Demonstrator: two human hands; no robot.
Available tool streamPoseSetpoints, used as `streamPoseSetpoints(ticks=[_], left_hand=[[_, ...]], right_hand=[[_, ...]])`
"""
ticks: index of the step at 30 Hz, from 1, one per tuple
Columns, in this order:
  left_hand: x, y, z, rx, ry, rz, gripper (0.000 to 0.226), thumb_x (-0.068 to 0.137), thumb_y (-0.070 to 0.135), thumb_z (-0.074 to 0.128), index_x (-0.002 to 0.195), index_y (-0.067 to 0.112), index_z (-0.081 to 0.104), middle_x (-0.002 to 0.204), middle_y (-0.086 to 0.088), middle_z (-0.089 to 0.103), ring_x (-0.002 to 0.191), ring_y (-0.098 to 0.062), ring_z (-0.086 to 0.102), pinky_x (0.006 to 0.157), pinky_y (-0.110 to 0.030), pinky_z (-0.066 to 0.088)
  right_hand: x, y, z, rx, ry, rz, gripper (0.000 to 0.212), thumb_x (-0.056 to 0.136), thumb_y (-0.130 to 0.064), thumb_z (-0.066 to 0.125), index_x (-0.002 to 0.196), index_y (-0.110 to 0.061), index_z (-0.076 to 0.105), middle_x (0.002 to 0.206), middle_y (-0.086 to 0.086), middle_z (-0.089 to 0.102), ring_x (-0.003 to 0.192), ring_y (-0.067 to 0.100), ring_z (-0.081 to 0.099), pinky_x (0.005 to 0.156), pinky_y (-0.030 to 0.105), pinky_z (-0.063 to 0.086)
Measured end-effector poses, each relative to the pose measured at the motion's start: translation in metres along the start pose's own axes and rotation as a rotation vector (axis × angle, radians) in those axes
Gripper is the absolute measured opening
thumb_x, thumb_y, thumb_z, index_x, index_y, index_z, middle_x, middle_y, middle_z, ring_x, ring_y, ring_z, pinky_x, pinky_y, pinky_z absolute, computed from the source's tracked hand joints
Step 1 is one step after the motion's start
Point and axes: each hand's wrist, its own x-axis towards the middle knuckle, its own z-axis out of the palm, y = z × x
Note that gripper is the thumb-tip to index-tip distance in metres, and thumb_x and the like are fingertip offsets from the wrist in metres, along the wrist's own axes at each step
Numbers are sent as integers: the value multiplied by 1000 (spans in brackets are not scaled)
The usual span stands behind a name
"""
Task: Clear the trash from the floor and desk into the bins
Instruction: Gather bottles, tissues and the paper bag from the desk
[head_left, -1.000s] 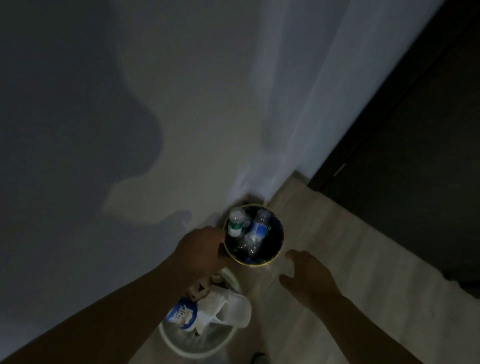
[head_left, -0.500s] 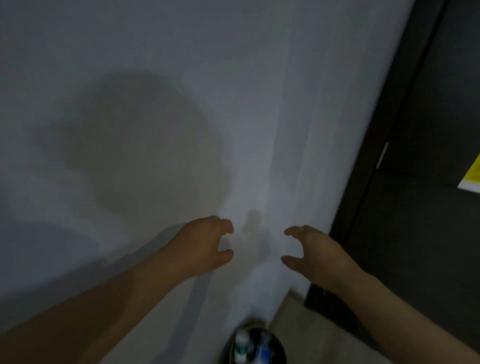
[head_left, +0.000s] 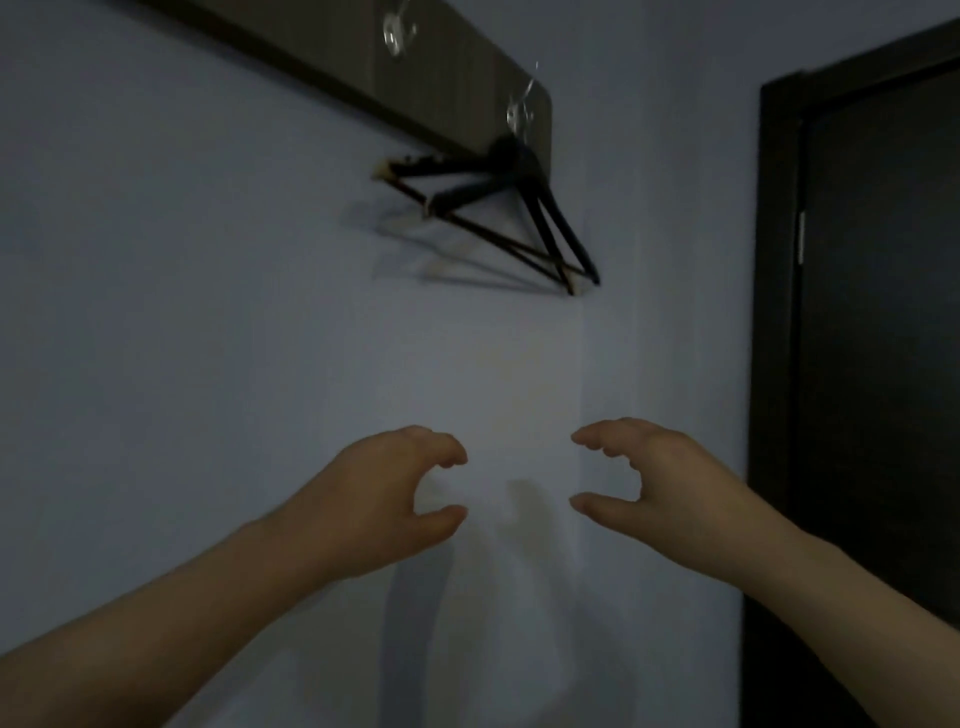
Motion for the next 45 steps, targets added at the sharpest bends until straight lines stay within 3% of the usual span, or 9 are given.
streamPoseSetpoints(ticks=[3,7,13,18,24,32,37,41,45], left_hand=[[8,7,-37,75,61,-55,45,84,45,62,126,33,53,109,19,50,88,4,46,69,4,27],[4,23,-66,136,138,-151,44,83,48,61,124,35,54,110,22,52,90,7,45,68,4,30],[-25,50,-90,278,172,-330,45,82,56,57,125,41,50,113,29,51,103,10,48,84,3,29],[-68,79,-126,439,123,-496,47,83,56,56,126,41,49,115,29,50,104,9,48,86,0,33],[-131,134,-194,649,93,-680,45,83,56,57,124,42,49,112,28,51,102,8,49,88,-8,40],[-240,259,-302,884,57,-925,44,82,53,61,123,40,53,114,25,54,104,5,54,90,-13,44],[-314,363,-370,1023,3,-1116,41,81,49,65,120,37,56,106,26,52,97,5,54,78,3,32],[-375,466,-421,1145,-37,-1276,44,79,56,62,120,42,53,105,34,47,96,11,51,82,-3,37],[-424,555,-452,1206,-59,-1457,47,79,56,62,122,41,54,116,26,54,101,7,54,88,-14,46]], right_hand=[[20,-5,-17,36,44,-93,57,80,-54,65,132,-41,46,116,-25,46,97,-8,41,83,8,33],[41,-8,-30,99,49,-224,56,82,-55,62,134,-44,43,111,-31,38,95,-11,36,72,-1,27],[64,-22,-30,276,38,-444,54,83,-55,58,134,-44,42,127,-31,44,113,-13,39,98,10,32],[66,-58,-19,408,30,-608,53,85,-55,58,134,-47,40,129,-32,43,114,-15,37,89,1,28],[40,-138,-35,607,26,-799,53,83,-53,61,132,-42,45,126,-28,47,112,-12,42,91,2,31],[-48,-265,-92,861,6,-1051,53,81,-56,60,131,-44,45,124,-33,43,112,-13,40,89,6,29],[-141,-351,-147,1015,-3,-1212,54,84,-53,61,134,-42,44,127,-30,44,113,-12,41,86,2,31],[-233,-420,-199,1132,-35,-1347,53,84,-49,63,133,-37,46,129,-21,49,116,-1,48,91,14,39],[-315,-473,-237,1207,-104,-1444,56,82,-49,65,133,-35,47,126,-18,49,117,4,51,93,21,42]])
